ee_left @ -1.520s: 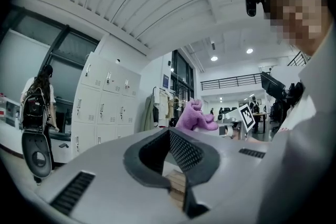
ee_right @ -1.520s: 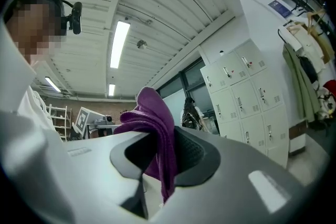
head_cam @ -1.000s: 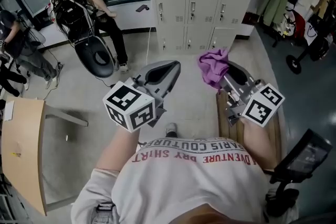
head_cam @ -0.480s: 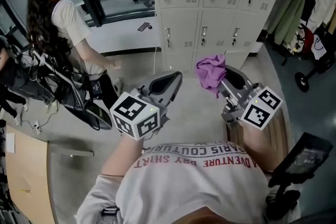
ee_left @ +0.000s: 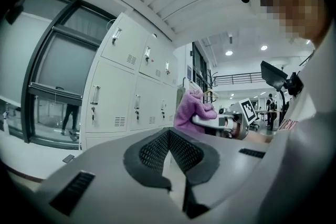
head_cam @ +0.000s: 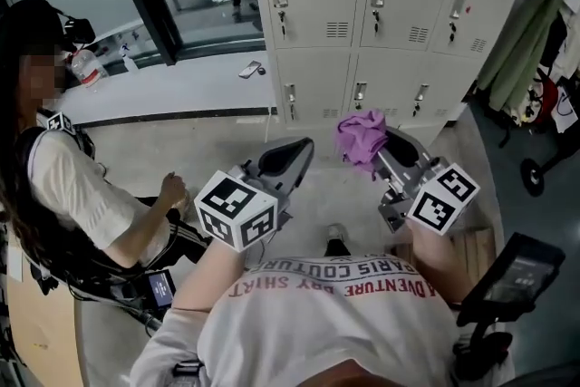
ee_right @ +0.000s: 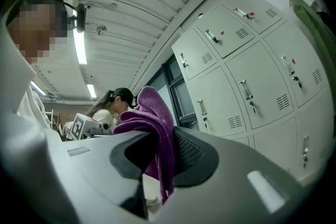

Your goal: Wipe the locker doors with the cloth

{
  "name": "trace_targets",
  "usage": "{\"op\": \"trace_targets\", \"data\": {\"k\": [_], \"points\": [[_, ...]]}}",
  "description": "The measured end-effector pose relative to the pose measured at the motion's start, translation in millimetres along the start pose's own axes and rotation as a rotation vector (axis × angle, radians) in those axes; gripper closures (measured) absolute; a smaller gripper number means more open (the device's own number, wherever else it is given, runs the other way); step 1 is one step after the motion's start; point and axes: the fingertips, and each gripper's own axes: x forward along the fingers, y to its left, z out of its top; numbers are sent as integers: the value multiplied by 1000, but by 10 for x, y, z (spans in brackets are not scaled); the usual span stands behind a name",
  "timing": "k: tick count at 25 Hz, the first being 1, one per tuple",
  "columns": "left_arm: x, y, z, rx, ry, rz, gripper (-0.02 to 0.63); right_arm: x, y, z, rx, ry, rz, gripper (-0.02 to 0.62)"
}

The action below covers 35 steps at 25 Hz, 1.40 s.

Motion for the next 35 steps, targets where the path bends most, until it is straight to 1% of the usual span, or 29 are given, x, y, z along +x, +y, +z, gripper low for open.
{"op": "trace_targets", "data": {"k": [3,7,9,12,16,20,23,27,31,35], "points": [[566,526,73,-7,6,32,606,353,-728,167,1,-23,-6,528],[1366,1185,450,-9,-3,73,606,880,-1621,547,14,-25,11,528],[1645,1419,621,-2,-23,85,606,1115,-1932,677,16,-18,28,528],[1881,1711,800,8,-57,107,606,1413,-2219,819,-10,-11,57,528],[2016,2024,933,16,-68,116,606,1749,-2383,971,-29,-27,90,528],[2039,2331,1080,24,-72,110,606,2097,-2433,1123,-40,-48,90,528],[2052,2582,1150,29,-73,95,606,2322,-2454,1165,-50,-61,74,528],[2074,2852,1134,26,-74,64,606,2546,-2515,1053,-46,-65,38,528],[2066,3008,1135,42,-68,30,606,2712,-2483,998,-72,-75,16,528],[2068,3110,1126,53,-59,9,606,2857,-2426,1101,-120,-97,8,528]]}}
